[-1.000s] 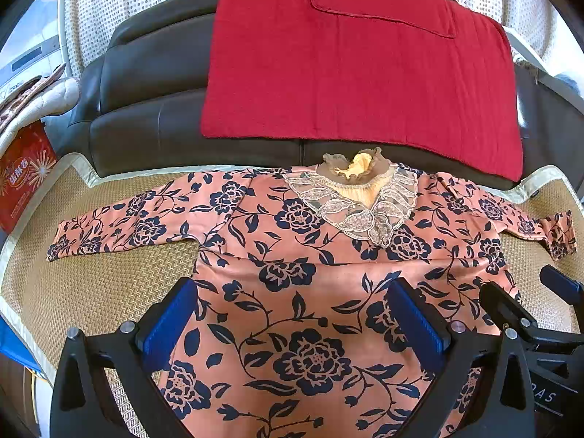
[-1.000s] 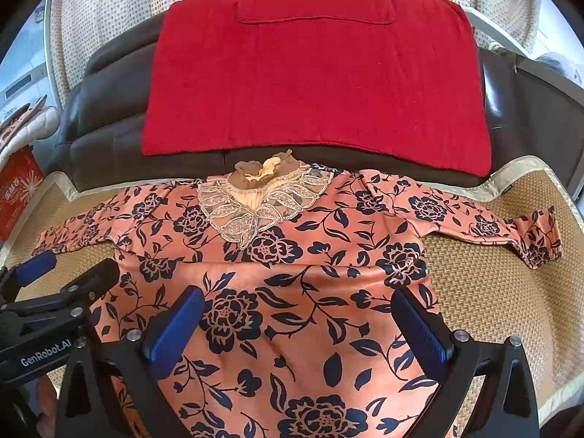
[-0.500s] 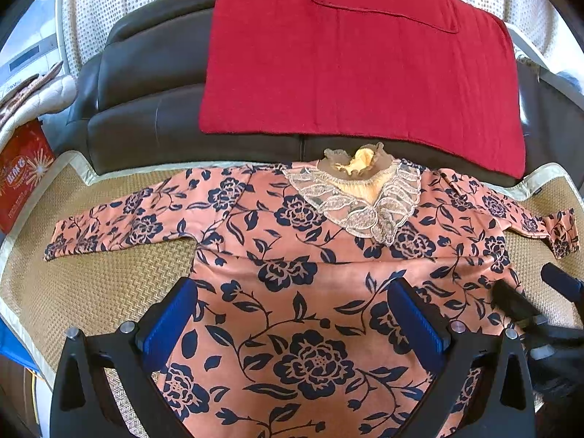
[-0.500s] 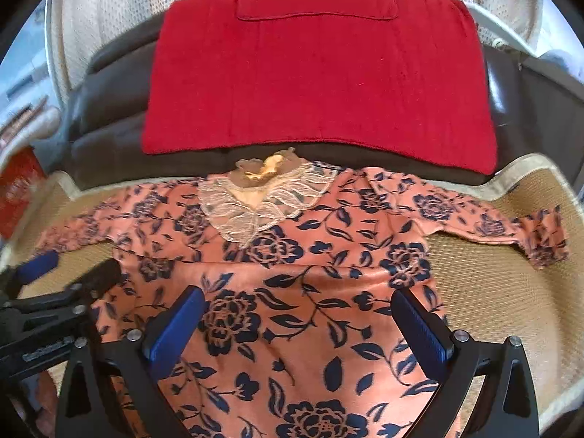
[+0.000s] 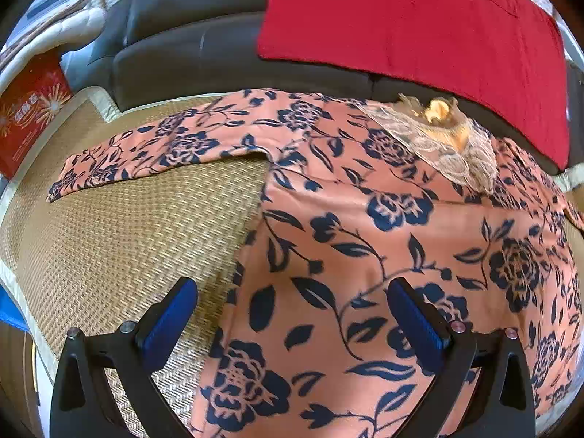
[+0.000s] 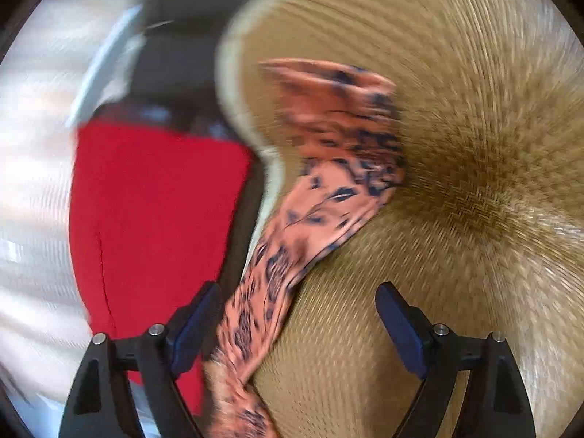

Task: Fold small clothes
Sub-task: 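Grasp the sleeve cuff with the right tool and fold it across the blouse body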

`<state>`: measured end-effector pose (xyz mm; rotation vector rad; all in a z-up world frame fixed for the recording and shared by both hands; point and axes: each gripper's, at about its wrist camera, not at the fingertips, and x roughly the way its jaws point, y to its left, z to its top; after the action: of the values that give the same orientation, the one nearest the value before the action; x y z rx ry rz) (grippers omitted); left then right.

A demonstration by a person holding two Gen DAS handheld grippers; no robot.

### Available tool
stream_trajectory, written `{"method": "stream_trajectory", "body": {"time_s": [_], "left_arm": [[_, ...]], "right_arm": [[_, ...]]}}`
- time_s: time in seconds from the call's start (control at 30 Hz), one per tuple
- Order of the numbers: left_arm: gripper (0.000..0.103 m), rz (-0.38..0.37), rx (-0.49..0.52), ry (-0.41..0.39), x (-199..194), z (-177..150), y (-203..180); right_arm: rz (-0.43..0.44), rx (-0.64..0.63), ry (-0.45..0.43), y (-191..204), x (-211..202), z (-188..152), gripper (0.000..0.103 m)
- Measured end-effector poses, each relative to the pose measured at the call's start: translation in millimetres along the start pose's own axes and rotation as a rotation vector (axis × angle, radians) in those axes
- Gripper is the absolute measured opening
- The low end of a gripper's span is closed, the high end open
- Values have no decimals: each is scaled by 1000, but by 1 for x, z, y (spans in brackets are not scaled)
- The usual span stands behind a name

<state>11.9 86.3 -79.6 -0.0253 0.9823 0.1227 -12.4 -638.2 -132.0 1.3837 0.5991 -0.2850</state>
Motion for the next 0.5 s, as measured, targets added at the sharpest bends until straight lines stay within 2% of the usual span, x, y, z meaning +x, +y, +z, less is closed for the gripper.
{"method": "stream_trajectory", "body": {"time_s": [0.13, 0.2, 0.27, 0.3, 0.37, 0.4, 0.47, 0.5], "left_arm": [[103, -9, -14, -4, 4, 5, 1], [103, -14, -9, -1, 6, 7, -2], [103, -27, -10, 2, 7, 8, -3], [103, -27, -10, -2, 6, 7, -2], [103, -34, -24, -3, 9, 7, 2], [103, -36, -30, -3, 9, 7, 5], [103, -31, -48, -12, 7, 5, 15], [103, -27, -57, -15, 7, 4, 20]], "right_arm": [[68, 16, 73, 8, 37, -2, 88], [71, 46, 45, 8, 50, -6, 88], [61, 92, -12, 7, 57, -1, 81], [55, 136, -38, 5, 59, 2, 71], [51, 228, -74, -3, 63, 11, 34], [23, 241, -80, -6, 67, 14, 5], [-55, 183, -88, 2, 69, 19, 6], [-117, 56, -112, 26, 66, 16, 6]]}}
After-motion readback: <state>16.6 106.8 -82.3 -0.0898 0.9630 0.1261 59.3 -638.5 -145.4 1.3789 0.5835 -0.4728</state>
